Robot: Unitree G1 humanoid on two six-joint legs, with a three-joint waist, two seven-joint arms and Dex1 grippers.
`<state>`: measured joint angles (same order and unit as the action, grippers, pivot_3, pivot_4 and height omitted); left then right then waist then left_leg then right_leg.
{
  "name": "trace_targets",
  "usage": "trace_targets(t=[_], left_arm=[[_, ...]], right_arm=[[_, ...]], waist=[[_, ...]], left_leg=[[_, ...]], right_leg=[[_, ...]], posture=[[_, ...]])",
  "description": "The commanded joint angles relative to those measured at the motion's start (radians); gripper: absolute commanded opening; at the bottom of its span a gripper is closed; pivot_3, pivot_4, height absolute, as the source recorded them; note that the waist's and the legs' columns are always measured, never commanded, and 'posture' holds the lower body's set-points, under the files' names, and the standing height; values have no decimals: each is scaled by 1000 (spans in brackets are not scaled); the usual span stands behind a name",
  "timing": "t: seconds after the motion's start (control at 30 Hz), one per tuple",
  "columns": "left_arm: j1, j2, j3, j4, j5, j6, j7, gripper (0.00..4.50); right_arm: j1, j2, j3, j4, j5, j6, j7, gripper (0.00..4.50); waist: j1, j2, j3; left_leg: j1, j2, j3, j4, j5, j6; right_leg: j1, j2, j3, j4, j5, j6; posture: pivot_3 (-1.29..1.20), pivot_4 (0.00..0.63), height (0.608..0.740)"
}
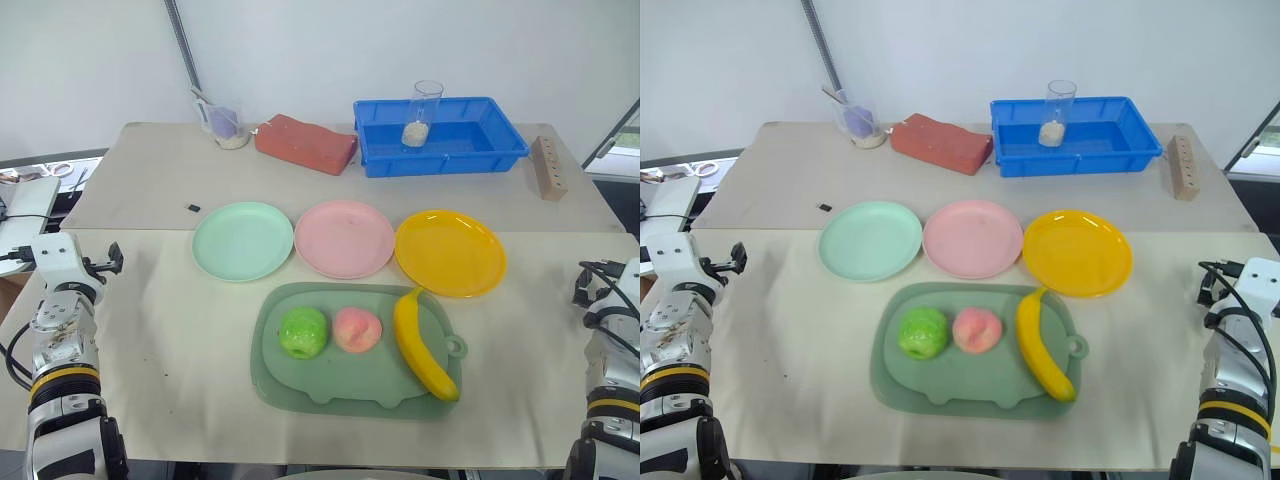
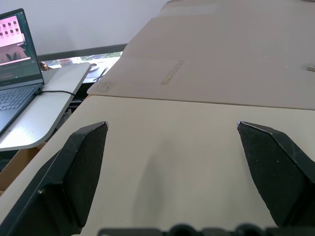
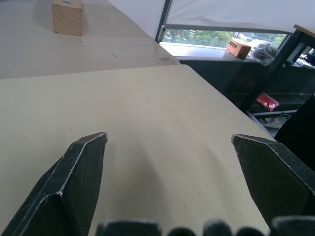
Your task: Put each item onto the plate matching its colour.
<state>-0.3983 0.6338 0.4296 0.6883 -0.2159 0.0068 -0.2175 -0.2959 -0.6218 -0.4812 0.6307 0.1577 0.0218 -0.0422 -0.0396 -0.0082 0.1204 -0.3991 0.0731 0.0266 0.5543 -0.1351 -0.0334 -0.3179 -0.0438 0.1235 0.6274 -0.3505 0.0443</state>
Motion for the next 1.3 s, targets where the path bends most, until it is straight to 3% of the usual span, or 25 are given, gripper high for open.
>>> trace_targets(t=[0.03,0.1,0.23,0.5,0.63,0.73,0.97,1.3], left_arm=[[-2,23,19,-41,-10,-5,-8,4500],[-2,33,18,-56,-17,0,-29,4500],[27,66,0,-246,-104,80,-221,4500],[109,225,-195,-760,-277,361,-659,4500],[138,272,-293,-965,-369,462,-817,4500],[143,294,-336,-1047,-419,509,-901,4500],[183,309,-455,-1077,-359,423,-1061,4500],[65,129,-638,-852,-171,245,-1094,4500]], right_arm=[[-7,-30,-9,-16,-9,-10,2,4474],[-2,-33,-11,-20,-8,-11,5,4474],[-16,-64,7,-51,-4,-3,74,4474],[-93,-157,117,-273,164,125,575,4474],[-67,-214,212,-514,294,283,856,4474],[-15,-268,241,-740,449,457,990,4474],[51,-350,279,-1136,682,713,1054,4474],[-27,-314,318,-1334,836,820,932,4474]], waist=[[0,0,0],[0,0,0],[0,0,0],[-5,5,2],[-4,6,2],[-1,6,2],[6,2,5],[22,0,5]], left_leg=[[0,0,0,0,0,0],[0,0,0,0,0,0],[-1,0,0,0,0,0],[-1,0,0,0,0,0],[-2,0,0,0,0,0],[-3,1,0,0,0,1],[-4,1,-1,2,-1,1],[-8,1,-1,2,-1,1]], right_leg=[[0,0,0,0,0,0],[0,0,0,0,0,0],[0,0,0,0,0,0],[0,0,0,-1,0,0],[0,1,0,-1,0,0],[-1,1,0,-1,0,0],[-1,0,0,-3,0,-1],[-11,0,0,-3,-1,-2]], posture=[[0,150,740],[0,150,740],[0,150,740],[0,150,740],[0,150,740],[0,150,740],[0,150,740],[0,150,740]])
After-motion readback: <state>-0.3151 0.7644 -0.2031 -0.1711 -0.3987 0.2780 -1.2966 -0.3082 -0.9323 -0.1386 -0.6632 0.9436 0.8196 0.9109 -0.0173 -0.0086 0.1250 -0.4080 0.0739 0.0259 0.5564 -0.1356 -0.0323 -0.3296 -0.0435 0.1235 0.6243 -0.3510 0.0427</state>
